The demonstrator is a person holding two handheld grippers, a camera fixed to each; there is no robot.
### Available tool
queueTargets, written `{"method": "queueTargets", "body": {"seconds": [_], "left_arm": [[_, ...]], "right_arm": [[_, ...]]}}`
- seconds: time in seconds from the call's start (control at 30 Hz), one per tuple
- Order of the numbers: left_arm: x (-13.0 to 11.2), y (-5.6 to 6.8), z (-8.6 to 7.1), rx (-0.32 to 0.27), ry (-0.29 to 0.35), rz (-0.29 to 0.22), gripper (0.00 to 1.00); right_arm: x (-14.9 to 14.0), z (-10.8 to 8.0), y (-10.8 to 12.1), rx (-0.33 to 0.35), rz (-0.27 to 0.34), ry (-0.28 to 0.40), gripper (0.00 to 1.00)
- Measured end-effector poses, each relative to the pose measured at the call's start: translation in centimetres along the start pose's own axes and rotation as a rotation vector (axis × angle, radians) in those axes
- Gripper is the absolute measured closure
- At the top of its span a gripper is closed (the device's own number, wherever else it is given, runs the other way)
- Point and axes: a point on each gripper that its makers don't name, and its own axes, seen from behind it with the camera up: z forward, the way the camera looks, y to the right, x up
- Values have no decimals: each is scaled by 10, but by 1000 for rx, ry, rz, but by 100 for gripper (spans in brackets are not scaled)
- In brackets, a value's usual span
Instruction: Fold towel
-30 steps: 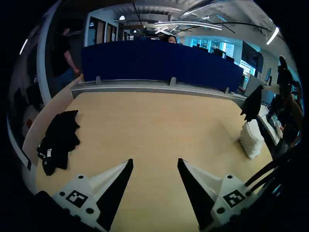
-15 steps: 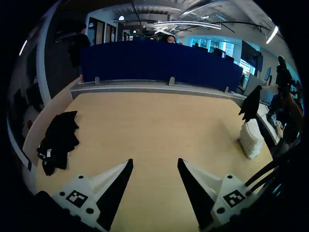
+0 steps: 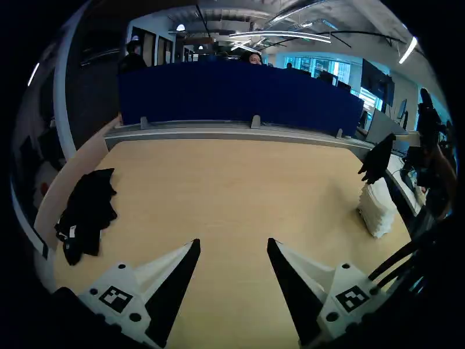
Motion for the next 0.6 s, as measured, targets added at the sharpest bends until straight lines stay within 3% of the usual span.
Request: {"method": "queueTargets", "body": {"seconds": [0.6], "left_arm": [[-1, 16, 2, -23, -8, 33, 15]], "right_arm": [[-126, -39, 28, -84, 123, -147, 97]]}}
